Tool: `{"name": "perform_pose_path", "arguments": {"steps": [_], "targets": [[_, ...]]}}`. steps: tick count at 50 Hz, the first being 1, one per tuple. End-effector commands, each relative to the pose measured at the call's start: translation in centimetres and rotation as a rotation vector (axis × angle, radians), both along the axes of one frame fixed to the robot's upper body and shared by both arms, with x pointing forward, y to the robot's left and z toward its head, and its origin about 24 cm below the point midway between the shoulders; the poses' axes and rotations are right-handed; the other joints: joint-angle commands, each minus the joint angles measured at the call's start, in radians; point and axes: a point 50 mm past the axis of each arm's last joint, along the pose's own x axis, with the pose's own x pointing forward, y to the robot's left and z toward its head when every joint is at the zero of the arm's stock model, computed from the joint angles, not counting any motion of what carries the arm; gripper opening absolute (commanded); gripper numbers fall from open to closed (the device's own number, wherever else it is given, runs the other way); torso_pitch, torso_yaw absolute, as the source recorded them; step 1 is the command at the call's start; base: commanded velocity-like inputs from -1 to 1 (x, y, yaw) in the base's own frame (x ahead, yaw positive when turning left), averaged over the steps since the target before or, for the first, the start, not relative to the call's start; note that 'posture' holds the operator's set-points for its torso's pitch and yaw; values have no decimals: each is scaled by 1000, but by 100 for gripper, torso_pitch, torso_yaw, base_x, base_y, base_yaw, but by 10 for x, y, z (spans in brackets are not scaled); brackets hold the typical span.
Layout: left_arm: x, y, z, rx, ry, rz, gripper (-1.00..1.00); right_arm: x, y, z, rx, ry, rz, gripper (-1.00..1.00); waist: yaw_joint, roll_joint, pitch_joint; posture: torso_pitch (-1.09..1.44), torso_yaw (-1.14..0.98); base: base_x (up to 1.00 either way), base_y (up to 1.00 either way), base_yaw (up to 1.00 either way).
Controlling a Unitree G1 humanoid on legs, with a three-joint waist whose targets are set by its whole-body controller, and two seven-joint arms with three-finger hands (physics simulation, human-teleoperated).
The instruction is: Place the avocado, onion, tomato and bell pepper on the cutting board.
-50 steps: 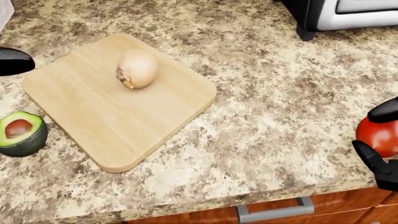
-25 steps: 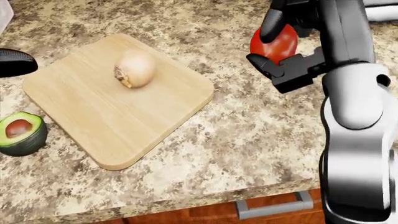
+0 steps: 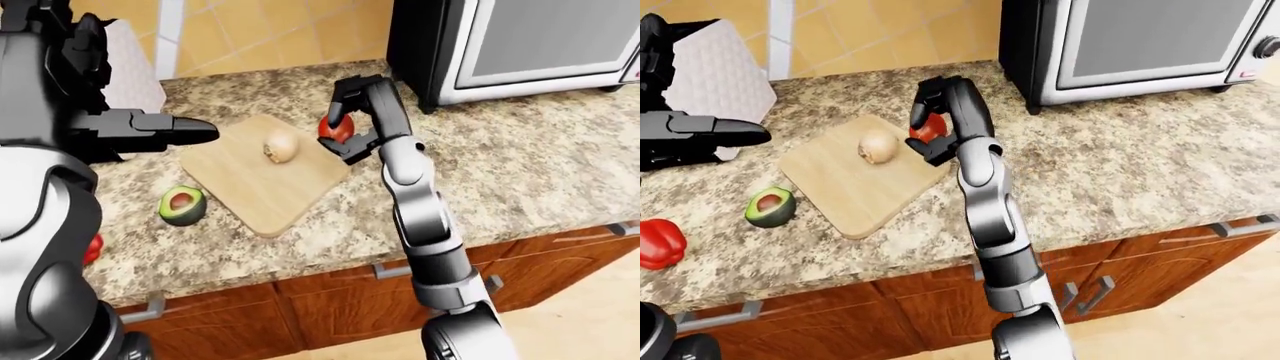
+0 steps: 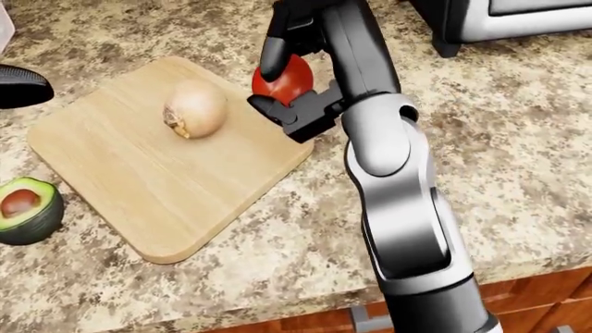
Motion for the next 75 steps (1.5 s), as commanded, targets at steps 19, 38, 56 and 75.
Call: {"name": "perform_pose_path", "arguments": {"steps": [19, 38, 56, 75], "targets": [[-8, 3, 6, 1, -67, 19, 100, -17, 8, 1, 40, -48, 44, -66, 1, 4, -24, 0, 0, 0, 0, 0], [-7, 3, 8, 7, -67, 18, 100, -13, 6, -10, 32, -21, 45, -46, 3, 6, -27, 0, 0, 0, 0, 0], [-9, 5, 6, 6, -66, 26, 100, 8, 21, -23, 37, 3, 91, -25, 1, 10, -31, 0, 0, 0, 0, 0], [-8, 6, 6, 6, -64, 32, 100, 3, 18, -21, 38, 1, 79, 100, 4, 8, -32, 0, 0, 0, 0, 0]]}}
